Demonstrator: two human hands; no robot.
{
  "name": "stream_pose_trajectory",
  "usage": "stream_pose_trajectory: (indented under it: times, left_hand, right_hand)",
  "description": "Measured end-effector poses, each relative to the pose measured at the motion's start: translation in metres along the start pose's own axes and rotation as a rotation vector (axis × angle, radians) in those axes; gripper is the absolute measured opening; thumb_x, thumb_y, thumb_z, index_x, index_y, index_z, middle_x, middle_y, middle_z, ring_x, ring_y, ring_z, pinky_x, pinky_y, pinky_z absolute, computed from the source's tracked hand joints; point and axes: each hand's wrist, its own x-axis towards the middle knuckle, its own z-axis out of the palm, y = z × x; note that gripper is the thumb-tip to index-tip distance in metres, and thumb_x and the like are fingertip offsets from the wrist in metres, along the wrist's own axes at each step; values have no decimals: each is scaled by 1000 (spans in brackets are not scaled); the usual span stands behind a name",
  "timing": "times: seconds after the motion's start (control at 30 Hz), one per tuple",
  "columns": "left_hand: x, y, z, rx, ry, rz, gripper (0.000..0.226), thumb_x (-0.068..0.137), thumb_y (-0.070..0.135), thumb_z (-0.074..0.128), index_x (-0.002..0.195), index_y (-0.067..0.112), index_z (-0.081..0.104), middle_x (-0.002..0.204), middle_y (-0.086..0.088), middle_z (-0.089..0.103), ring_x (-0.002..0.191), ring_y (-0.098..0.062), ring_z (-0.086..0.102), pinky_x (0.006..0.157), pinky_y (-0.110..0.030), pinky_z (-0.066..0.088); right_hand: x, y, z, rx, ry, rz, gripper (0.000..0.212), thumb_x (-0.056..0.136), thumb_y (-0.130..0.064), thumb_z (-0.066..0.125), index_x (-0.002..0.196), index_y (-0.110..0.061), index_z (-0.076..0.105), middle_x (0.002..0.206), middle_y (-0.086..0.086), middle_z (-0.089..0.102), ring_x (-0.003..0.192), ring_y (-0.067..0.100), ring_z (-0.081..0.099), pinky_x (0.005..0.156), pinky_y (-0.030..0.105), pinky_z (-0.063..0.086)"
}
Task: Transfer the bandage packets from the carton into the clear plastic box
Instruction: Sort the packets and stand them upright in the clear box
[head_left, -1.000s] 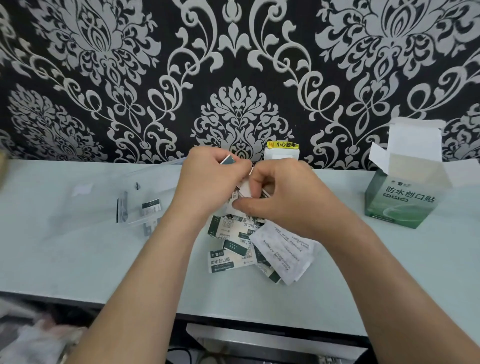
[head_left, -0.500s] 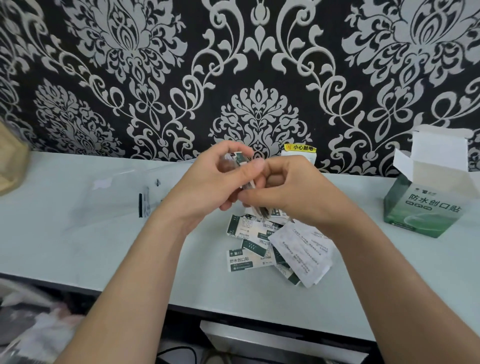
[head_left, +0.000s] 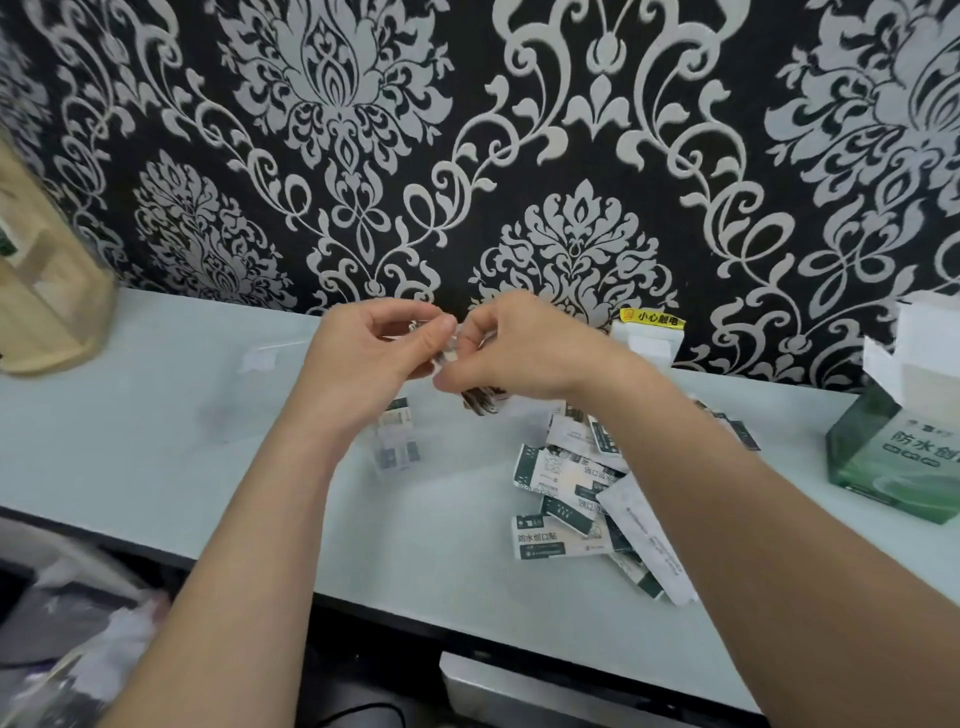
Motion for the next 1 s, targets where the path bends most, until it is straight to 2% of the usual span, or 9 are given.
stream_pose_trajectory:
  times: [0.1,0.17,0.3,0.43,0.63,0.77,0.83,0.9,1.0]
  left_hand:
    - [6,-17,-21,479,172,31,11,86,27,66,93,31,73,99,10,71,89,-8,59,77,-27,45]
    - [8,-26,-31,616,187,1,15,86,21,63,91,29,74,112,5,67,100,-12,55,77,-24,38]
    - [8,-40,-34,592,127,-29,16,87,16,61,93,25,74,114,3,64,102,-15,56,80,-24,39]
    - [9,-42,-32,518,132,-62,18,87,15,59,92,25,74,78,17,56,81,-14,55,72,-24,41]
    - [9,-42,-33,543,116,-45,21,89,16,57,99,24,75,80,6,58,66,-13,54,69,-23,40]
    - [11,-44,-35,646,129,12,20,88,18,59,100,25,73,113,2,64,93,-16,57,80,-23,38]
    - [11,-38,-37,733,149,140,19,86,18,63,100,25,73,120,1,61,114,-20,51,93,-27,36]
    - [11,-23,-39,774,88,257,19,85,15,62,97,25,74,112,3,64,108,-18,54,94,-29,41]
    - [14,5,-29,948,-267,225,27,84,12,56,96,26,76,85,9,65,83,-13,58,78,-25,47]
  right_hand:
    - [26,-4,19,-114,-15,71,23,73,-27,77,79,-12,60,67,0,55,62,16,51,62,27,45]
    - [42,-3,32,-189,-33,132,26,73,-29,75,78,-11,58,67,2,55,60,18,52,61,29,47]
    - [64,2,61,-411,-118,210,33,73,-32,73,66,-13,47,61,1,51,54,16,49,49,23,36]
    - [75,1,77,-478,-138,233,34,72,-37,74,70,-14,48,65,0,53,58,16,51,49,23,35]
    - [73,-6,73,-422,-97,215,13,86,-8,56,73,-10,53,77,8,64,68,25,62,60,30,49]
    - [70,-4,72,-264,-96,223,16,90,-5,46,96,-2,61,95,16,72,85,31,72,81,43,59]
    - [65,-5,65,-205,-69,240,19,93,-7,43,105,-4,58,100,16,69,84,31,72,79,47,59]
    - [55,-5,53,-192,-41,217,22,95,-7,40,108,-7,57,101,15,68,84,29,72,78,44,60]
    - [37,-2,33,-334,8,40,19,95,-14,45,92,-16,64,98,4,69,89,23,68,80,38,56]
